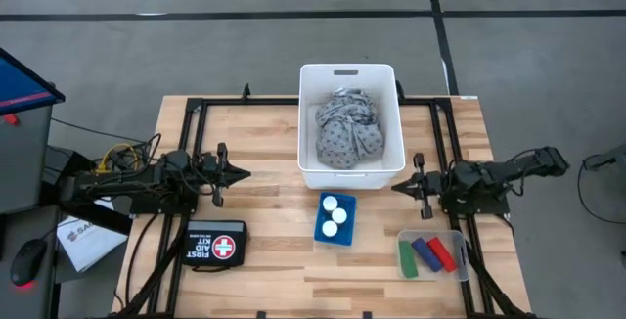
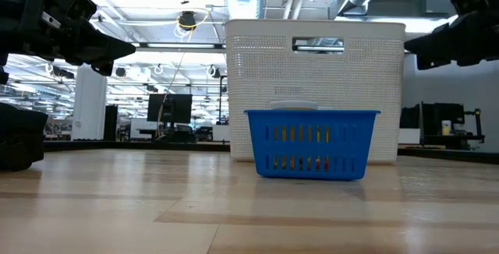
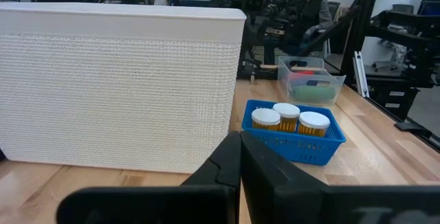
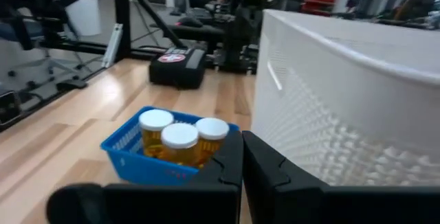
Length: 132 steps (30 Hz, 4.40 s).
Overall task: Pick & place medical supplies in basket/bin
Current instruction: Return to Home Position
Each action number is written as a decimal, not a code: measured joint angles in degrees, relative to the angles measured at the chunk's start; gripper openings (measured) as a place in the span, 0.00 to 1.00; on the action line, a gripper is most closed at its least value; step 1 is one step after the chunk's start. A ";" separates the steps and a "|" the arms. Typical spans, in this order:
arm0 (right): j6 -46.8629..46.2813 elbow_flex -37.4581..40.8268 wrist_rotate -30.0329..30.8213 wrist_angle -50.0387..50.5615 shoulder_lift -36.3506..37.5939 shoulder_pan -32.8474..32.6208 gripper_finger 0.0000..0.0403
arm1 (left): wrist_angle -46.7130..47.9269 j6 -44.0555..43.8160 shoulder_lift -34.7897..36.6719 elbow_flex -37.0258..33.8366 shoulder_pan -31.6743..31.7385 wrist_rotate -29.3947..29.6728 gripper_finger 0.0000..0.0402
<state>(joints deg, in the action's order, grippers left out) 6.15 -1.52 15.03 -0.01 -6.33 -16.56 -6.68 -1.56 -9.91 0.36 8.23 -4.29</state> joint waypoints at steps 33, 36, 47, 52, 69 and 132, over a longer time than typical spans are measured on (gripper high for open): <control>-11.13 -0.35 -20.40 2.36 0.00 21.90 0.00 | 0.01 0.01 0.00 0.00 -0.02 -0.01 0.00; -16.26 -0.35 -20.24 2.36 0.03 21.53 0.00 | 0.00 0.02 0.00 0.00 0.00 -0.02 0.00; -16.69 -0.35 -19.23 2.53 -0.02 19.99 0.00 | 0.00 0.02 0.00 0.00 0.00 -0.02 0.00; -16.70 -0.32 -19.24 2.53 -0.02 19.98 0.00 | 0.02 0.00 0.00 0.00 0.00 0.00 0.00; -16.72 -0.30 -19.48 2.49 -0.02 19.98 0.00 | 0.02 0.02 0.00 0.00 0.00 0.00 0.00; -16.73 -0.30 -19.54 2.51 0.00 19.96 0.00 | 0.02 0.02 -0.01 0.00 -0.01 -0.01 0.00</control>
<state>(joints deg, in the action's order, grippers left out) -10.58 -1.83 -4.50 2.50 -6.34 3.40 -6.66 -1.55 -9.92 0.36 8.22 -4.30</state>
